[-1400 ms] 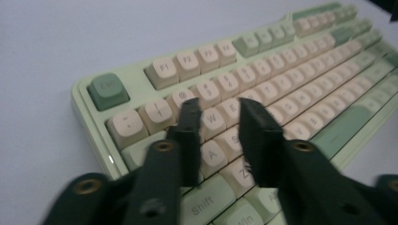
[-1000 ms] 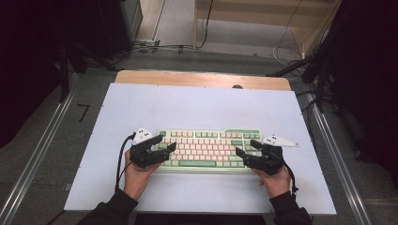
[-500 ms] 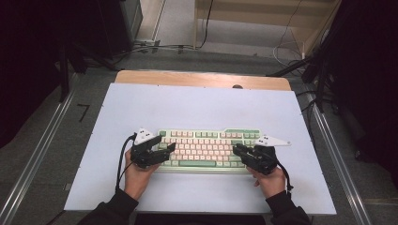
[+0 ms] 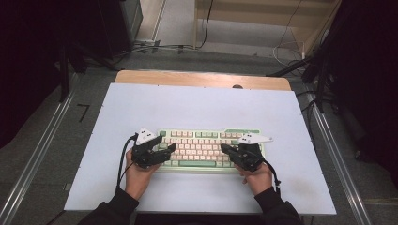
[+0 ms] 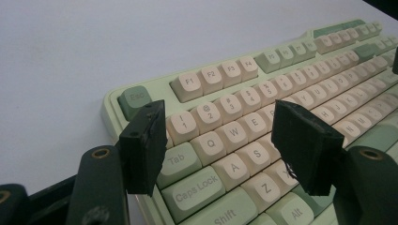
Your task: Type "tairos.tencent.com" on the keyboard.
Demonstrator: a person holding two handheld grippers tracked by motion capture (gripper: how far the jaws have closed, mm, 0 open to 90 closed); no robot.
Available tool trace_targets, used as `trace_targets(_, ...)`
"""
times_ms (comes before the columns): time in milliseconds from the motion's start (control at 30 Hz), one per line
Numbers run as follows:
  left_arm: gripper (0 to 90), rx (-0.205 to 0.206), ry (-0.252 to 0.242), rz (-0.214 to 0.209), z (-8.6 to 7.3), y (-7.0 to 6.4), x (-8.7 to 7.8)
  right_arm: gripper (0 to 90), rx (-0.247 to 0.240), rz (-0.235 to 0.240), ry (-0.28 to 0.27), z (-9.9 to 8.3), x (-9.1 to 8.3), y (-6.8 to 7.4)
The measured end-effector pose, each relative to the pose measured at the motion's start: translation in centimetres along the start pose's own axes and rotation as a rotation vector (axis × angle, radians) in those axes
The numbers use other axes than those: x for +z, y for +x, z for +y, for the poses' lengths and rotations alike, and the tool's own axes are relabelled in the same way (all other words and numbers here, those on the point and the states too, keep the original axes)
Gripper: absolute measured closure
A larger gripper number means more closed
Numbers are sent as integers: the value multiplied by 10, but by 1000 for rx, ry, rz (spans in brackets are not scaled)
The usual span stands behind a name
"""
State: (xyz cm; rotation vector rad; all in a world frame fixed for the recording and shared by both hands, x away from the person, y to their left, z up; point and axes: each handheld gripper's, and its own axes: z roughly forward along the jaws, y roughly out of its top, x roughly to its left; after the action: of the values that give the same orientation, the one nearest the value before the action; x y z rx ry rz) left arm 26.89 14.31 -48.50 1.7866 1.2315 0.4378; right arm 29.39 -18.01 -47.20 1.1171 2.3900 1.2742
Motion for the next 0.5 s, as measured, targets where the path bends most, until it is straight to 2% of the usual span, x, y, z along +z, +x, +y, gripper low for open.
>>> trace_targets(167, 370, 2, -1, -4, 0, 0, 0, 872, -10, 9, 13, 4, 12, 6)
trace_targets(500, 371, 2, -1, -7, 0, -1, 0, 872, -22, 17, 25, 10, 27, 10)
